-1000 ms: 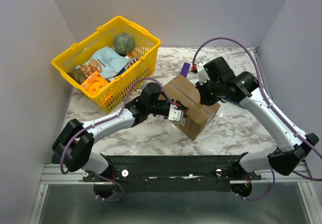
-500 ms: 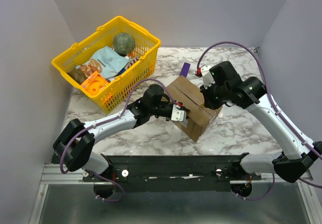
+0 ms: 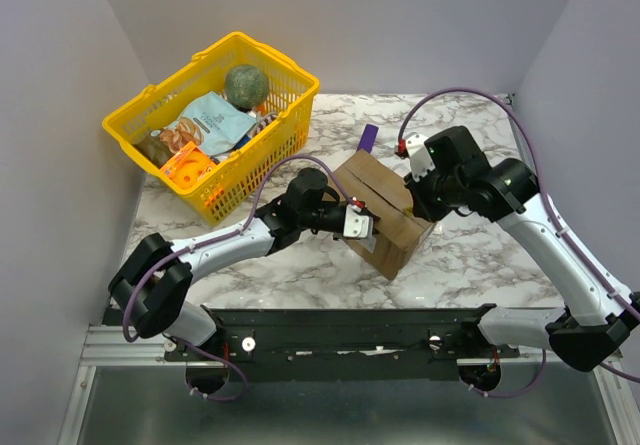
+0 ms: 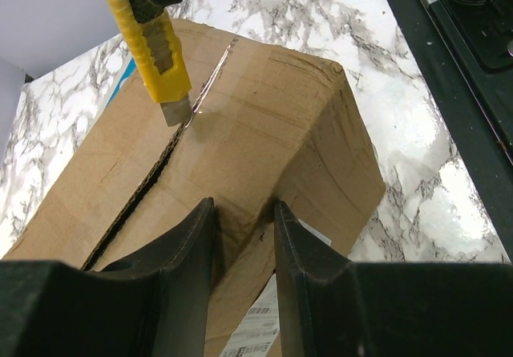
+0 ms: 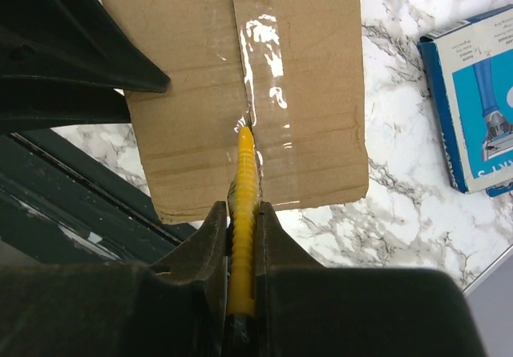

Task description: Unpack the express box

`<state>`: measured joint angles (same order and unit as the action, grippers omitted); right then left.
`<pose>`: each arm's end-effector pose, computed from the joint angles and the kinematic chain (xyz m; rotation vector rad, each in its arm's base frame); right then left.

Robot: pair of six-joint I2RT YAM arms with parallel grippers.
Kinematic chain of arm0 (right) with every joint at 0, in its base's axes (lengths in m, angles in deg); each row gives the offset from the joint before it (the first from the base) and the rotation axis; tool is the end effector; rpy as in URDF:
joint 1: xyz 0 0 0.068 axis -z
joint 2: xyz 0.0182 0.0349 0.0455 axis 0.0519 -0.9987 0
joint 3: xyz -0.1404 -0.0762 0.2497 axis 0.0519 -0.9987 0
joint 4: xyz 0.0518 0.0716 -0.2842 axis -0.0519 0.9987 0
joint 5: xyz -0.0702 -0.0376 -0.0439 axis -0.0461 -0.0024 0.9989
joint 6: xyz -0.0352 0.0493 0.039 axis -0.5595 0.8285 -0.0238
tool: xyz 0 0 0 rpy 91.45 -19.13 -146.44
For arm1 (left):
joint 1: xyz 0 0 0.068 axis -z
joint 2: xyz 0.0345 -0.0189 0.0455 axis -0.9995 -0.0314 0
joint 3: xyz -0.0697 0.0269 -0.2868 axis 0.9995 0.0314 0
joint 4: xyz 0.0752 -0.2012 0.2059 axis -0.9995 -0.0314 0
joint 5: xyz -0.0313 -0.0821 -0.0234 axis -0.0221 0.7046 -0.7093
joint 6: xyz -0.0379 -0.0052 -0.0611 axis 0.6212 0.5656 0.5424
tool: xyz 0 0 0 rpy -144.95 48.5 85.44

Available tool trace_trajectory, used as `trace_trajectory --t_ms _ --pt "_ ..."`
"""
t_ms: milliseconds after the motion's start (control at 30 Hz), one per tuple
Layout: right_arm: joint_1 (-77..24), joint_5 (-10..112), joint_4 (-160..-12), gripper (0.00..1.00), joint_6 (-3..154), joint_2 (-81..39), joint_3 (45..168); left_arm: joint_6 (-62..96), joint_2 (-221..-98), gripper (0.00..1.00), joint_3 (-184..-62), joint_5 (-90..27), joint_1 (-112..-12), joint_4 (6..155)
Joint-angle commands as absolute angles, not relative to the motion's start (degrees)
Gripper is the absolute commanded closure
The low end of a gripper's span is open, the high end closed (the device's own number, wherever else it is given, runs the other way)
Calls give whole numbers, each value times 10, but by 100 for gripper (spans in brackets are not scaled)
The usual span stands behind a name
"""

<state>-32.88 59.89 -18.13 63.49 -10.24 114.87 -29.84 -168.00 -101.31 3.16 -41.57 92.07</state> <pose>0.2121 0.1520 0.4014 -0.8804 2.3768 0.1935 0.2243 -0.2963 0.2555 1.5864 1.0506 -0.8438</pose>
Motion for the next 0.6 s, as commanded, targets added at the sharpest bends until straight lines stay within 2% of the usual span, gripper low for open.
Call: trace_trajectory --t_ms 0,233,567 --pt "-320 586 -108 100 612 -86 1136 -272 -1709 89 -1002 -51 -425 871" --pt "-299 610 -108 99 585 -80 1113 -275 -1708 91 -998 -57 -425 871" --pt "-279 593 -73 100 534 -92 1139 -261 -1709 93 -991 -73 -425 888"
